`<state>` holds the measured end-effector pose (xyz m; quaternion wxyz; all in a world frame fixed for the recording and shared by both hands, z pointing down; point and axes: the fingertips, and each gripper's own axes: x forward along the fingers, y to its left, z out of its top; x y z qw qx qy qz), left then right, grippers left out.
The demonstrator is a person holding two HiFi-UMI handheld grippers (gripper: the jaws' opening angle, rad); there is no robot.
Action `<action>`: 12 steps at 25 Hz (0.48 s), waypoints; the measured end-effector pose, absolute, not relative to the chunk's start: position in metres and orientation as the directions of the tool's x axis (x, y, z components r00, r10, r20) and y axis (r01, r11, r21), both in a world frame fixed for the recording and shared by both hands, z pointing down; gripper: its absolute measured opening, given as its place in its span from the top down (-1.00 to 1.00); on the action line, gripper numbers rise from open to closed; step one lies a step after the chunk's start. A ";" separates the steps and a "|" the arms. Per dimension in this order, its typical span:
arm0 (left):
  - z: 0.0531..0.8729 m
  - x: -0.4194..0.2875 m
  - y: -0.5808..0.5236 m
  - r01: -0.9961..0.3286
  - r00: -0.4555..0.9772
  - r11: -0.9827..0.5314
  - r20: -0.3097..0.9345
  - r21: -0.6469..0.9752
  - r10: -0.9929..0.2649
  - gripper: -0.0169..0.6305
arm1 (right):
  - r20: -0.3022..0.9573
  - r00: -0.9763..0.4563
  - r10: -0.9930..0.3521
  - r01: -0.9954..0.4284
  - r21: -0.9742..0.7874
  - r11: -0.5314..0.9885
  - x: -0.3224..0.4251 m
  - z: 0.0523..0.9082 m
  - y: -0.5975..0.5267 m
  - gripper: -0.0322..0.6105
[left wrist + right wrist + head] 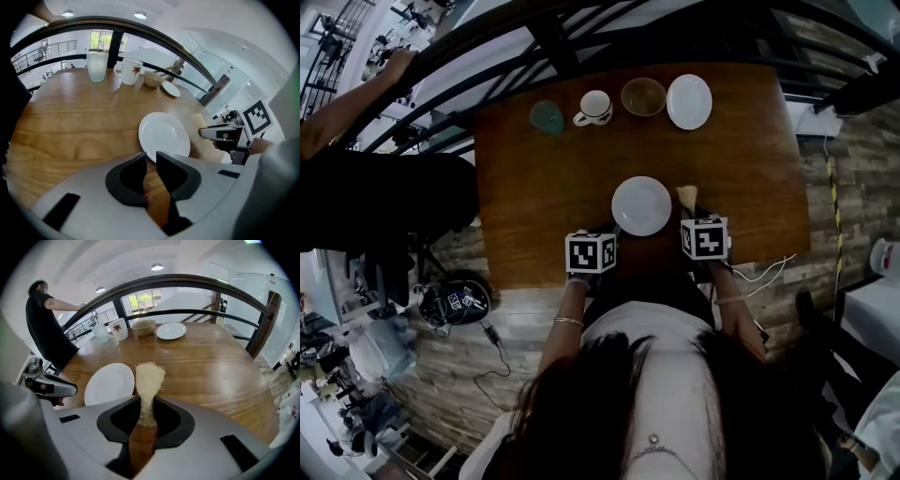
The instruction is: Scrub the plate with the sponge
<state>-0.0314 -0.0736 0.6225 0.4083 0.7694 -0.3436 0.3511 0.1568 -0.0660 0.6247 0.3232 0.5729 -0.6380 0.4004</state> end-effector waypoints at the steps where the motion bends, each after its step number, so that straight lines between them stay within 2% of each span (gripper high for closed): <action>1: 0.624 -0.032 -0.072 -0.816 0.517 -0.427 0.823 0.390 -0.237 0.78 | 0.871 -0.138 -0.471 -0.990 -0.141 0.029 0.156 0.624 -0.067 0.59; 12: 0.632 -0.033 -0.068 -0.821 0.527 -0.365 0.828 0.438 -0.191 0.74 | 0.882 -0.180 -0.436 -0.984 -0.159 0.085 0.138 0.624 -0.080 0.59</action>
